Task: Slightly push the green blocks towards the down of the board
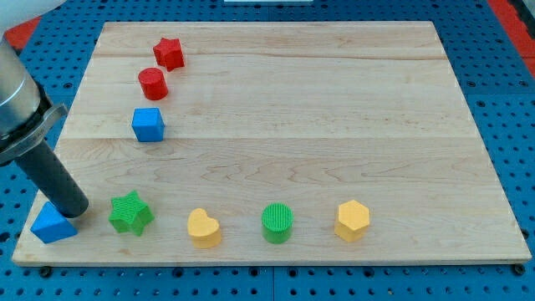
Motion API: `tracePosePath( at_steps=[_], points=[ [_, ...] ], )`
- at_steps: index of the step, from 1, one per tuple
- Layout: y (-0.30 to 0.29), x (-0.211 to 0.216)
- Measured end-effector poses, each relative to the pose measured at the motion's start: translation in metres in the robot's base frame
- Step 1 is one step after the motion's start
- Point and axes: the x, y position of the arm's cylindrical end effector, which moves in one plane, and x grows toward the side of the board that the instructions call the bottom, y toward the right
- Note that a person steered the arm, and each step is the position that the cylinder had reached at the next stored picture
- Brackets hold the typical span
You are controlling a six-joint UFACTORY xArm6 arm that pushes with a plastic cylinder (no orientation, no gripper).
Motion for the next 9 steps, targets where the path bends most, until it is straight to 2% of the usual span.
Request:
tracePosePath(
  at_steps=[2, 5, 9],
  points=[
    [0.011, -0.022],
    [0.057, -0.026],
    [0.067, -0.006]
  ],
)
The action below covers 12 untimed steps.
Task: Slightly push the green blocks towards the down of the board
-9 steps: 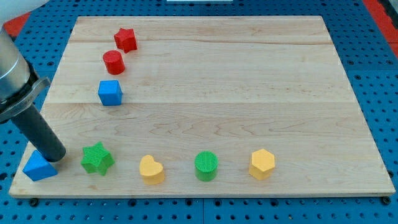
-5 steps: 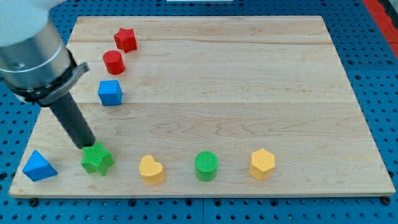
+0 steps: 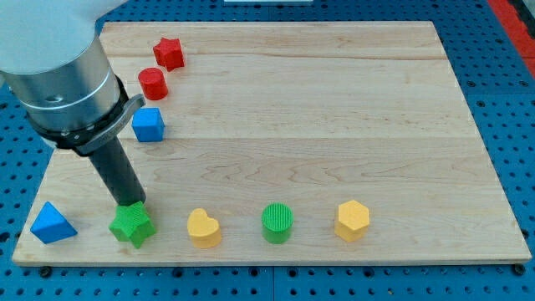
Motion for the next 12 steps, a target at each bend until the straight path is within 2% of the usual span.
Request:
tracePosePath(
  at_steps=[2, 3, 4, 5, 7, 10, 12],
  points=[
    [0.000, 0.003],
    [0.041, -0.015],
    [0.107, -0.026],
    [0.135, -0.024],
    [0.162, -0.013],
    [0.169, 0.004],
    [0.215, -0.009]
  ],
)
